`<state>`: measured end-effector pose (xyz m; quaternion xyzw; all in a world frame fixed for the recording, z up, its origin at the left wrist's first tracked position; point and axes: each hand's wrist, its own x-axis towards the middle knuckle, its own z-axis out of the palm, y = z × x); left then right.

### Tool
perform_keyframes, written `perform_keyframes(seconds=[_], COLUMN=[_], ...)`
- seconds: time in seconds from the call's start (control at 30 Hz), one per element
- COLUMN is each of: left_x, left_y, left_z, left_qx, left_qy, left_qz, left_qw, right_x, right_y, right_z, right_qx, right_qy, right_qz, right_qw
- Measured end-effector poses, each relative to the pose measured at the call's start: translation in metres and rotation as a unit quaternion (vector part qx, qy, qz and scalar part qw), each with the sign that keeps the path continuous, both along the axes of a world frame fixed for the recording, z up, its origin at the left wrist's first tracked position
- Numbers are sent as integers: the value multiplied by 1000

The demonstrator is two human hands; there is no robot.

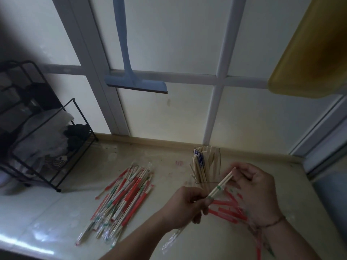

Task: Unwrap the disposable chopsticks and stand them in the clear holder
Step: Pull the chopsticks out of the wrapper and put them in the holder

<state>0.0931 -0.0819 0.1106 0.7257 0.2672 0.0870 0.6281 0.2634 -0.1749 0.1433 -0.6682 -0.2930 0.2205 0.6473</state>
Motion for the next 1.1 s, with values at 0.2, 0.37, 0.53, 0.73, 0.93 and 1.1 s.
perform_keyframes(seconds=[0.2,0.37,0.53,0.73,0.93,1.1], left_x=[-21,-19,31,61,45,6], left_y=[17,22,5,-4,-4,11], left_z=[-34,-82,-120,-143,-148,-157], left_qx=[44,133,182,282,364,395], left_qy=[70,152,154,151,42,-5], left_qz=[-17,-70,-104,-212,-165,-56], left_qw=[996,977,966,923,916,917], right_x=[70,105,87,64,61,65], right_y=[-9,3,53,76,75,82], right_z=[34,60,33,-19,-41,-35], right_qx=[83,121,44,-76,-94,-61], right_qy=[-16,-104,-238,-344,-437,-504], right_qz=[-37,-45,18,114,150,119], right_qw=[996,986,970,929,882,853])
